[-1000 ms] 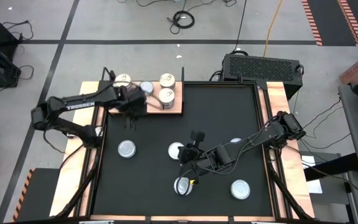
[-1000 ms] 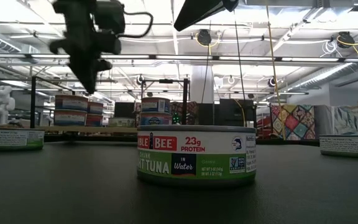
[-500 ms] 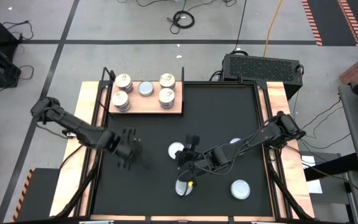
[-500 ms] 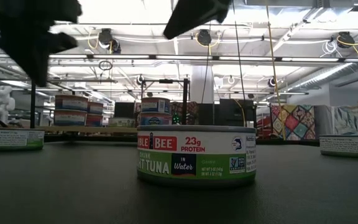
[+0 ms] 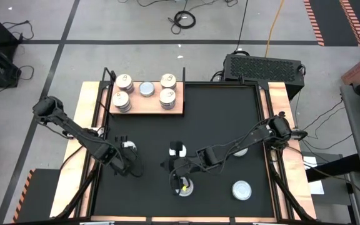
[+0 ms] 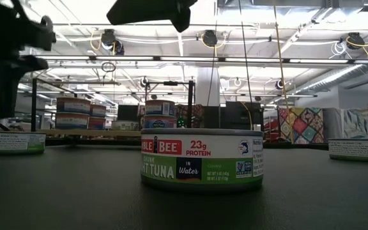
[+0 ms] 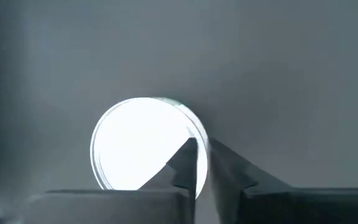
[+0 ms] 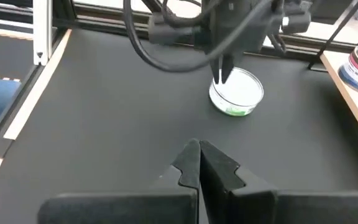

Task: Stack canned seafood by type on shelf
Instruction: Put the green tuna can on the shelf

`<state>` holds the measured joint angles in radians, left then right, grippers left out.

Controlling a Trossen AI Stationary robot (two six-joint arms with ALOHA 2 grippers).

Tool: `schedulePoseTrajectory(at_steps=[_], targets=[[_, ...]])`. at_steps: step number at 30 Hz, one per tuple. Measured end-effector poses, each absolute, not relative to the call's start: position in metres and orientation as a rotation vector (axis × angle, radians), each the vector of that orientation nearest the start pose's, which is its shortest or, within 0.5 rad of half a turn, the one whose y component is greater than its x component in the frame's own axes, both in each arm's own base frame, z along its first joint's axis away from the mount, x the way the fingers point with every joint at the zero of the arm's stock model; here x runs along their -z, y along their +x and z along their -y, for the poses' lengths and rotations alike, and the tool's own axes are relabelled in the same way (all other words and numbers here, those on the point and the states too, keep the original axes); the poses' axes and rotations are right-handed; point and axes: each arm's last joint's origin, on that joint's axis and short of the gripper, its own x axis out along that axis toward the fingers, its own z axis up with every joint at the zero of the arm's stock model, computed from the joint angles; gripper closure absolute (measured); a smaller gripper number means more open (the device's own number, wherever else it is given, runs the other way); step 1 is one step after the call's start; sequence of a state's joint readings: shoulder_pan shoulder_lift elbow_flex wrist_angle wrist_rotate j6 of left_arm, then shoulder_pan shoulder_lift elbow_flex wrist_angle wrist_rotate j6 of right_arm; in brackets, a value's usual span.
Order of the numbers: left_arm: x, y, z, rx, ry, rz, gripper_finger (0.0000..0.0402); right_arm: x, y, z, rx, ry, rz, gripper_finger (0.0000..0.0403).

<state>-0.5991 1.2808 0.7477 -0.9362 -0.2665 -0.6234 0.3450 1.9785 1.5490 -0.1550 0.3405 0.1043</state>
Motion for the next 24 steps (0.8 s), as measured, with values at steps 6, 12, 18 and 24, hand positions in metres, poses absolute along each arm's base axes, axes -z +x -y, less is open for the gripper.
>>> schedulePoseTrajectory(at_steps=[6, 12, 18, 24], targets=[[-0.175, 0.162, 0.101, -0.151, 0.097, -1.337, 0.0278, -0.246, 0.428, -0.145, 0.020, -0.088, -0.549, 0.0403], [-0.175, 0.164, 0.102, -0.147, 0.115, -1.317, 0.0213, -0.246, 0.427, -0.147, 0.015, -0.089, -0.547, 0.0403], [-0.165, 0.168, 0.104, -0.200, 0.111, -1.346, 0.0200, -0.246, 0.427, -0.147, 0.015, -0.089, -0.548, 0.0403], [-0.149, 0.173, 0.108, -0.244, 0.178, -1.407, 0.0206, -0.246, 0.427, -0.147, 0.015, -0.089, -0.548, 0.0403]])
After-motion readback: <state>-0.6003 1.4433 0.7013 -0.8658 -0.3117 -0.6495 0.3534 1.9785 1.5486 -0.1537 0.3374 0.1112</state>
